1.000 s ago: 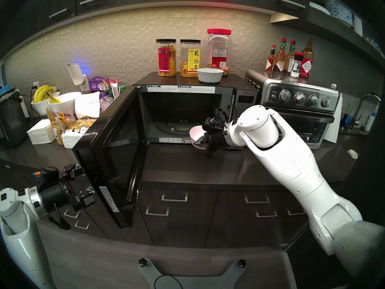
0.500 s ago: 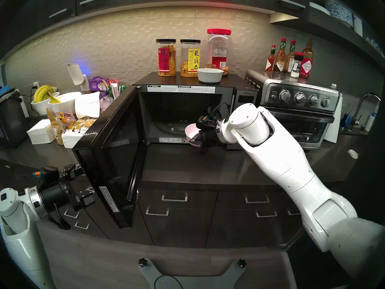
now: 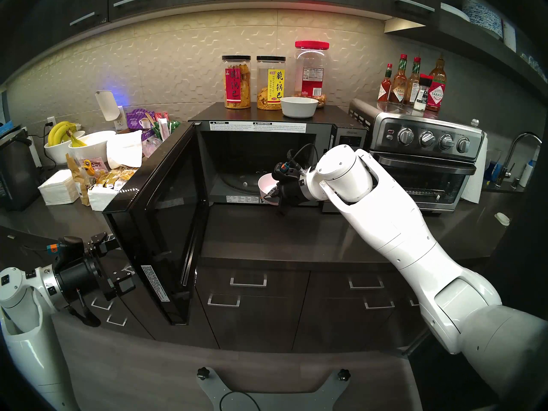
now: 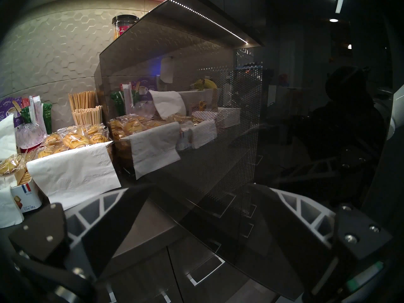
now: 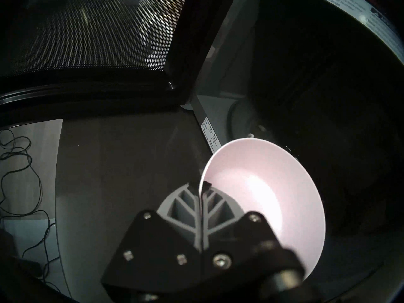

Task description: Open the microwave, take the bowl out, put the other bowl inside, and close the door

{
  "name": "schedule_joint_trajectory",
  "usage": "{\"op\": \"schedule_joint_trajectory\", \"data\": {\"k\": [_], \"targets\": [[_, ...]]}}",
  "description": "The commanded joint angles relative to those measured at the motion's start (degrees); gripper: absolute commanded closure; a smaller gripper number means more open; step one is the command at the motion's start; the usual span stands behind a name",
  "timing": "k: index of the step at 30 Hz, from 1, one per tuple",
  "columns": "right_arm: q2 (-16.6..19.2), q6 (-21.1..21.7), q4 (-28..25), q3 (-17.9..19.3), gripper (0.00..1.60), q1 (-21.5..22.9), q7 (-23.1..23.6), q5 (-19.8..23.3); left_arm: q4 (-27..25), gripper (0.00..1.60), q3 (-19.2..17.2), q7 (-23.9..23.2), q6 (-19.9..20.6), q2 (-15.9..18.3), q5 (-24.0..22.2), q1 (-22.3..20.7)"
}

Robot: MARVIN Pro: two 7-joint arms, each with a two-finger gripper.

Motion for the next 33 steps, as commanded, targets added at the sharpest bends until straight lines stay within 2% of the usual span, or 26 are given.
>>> {"op": "schedule_joint_trajectory", "data": {"k": [1,33], "targets": [[-1.2,-0.4,-0.7,0.6,1.6,1.8,0.0,0.3,-0.9,0.0,0.1,-0.6,-0.1,0.1,-0.4,0.1],[-1.2,-0.5,-0.6,0.6,1.6,1.9,0.0,0.4,-0.9,0.0,0.1,-0.6,-0.1,0.1,-0.4,0.1]]}}
